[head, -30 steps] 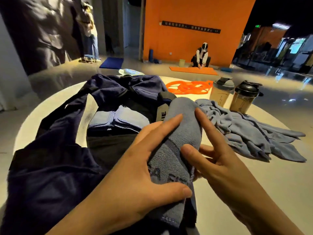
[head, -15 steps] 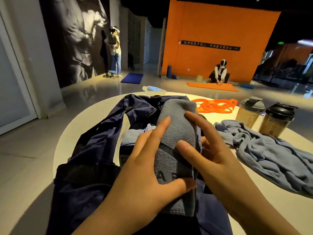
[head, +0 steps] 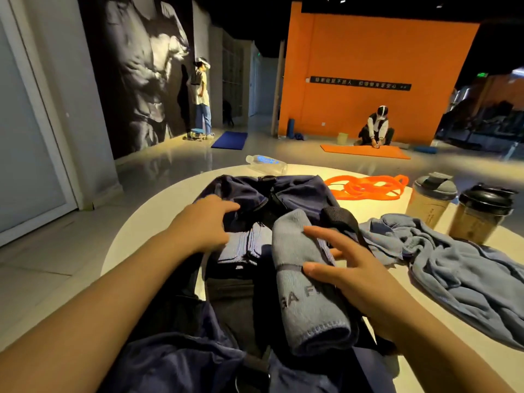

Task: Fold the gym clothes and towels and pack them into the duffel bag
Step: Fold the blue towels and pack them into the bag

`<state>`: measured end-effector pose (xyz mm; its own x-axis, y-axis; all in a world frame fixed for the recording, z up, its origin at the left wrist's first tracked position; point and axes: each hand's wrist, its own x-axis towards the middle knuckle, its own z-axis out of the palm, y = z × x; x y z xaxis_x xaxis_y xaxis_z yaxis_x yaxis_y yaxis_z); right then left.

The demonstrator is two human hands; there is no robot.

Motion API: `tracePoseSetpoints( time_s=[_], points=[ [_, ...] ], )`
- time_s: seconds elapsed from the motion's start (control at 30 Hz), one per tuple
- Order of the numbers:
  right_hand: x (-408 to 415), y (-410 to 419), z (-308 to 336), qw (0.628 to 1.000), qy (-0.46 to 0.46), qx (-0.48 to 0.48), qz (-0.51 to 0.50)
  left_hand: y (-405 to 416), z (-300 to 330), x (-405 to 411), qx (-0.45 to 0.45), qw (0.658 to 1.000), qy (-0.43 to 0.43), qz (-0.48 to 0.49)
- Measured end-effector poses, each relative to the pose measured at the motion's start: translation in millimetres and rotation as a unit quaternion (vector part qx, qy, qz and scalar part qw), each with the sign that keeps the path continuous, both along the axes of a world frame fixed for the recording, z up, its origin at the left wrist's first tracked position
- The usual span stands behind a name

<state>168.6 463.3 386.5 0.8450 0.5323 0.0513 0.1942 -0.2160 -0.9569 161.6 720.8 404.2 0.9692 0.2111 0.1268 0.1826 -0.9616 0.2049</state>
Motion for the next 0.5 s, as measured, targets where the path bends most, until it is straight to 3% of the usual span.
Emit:
tracePoseSetpoints(
  time_s=[0.17, 0.33, 0.5],
  points=[
    [4.1, -19.2, -9.4, 0.999, -0.002, -0.037, -0.017, -16.0, 14.9, -1.4, 0.035, 0.998, -0.034, 0.028],
    [-3.2, -52.2, 15.2, 1.000, 0.007, -0.021, -0.009, -54.9, 59.7, -27.3, -0.069, 0.989, -0.127, -0.008],
    [-4.9, -67.6, 56.2, 0.999, 0.039, 0.032, -0.012, -64.3, 88.2, -44.3, -0.206, 0.969, -0.138, -0.021]
  ],
)
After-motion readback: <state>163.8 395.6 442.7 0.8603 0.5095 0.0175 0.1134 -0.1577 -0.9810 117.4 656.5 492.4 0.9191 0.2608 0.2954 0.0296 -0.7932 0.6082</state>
